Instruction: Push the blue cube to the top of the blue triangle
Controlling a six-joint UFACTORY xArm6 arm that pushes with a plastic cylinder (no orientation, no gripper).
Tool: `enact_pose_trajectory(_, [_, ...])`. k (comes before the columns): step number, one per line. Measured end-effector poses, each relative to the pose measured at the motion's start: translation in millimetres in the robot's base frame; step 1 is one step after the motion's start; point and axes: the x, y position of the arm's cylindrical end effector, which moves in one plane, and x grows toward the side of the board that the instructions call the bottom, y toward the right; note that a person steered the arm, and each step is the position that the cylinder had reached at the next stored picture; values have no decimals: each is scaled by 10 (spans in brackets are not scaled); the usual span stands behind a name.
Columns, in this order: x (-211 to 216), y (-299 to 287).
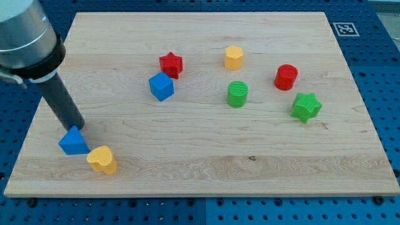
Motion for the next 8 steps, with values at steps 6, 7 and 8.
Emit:
enact_pose_trajectory(6, [-400, 417])
enact_pose_trajectory(7, [-401, 701])
enact_pose_trajectory(8, [-401, 702])
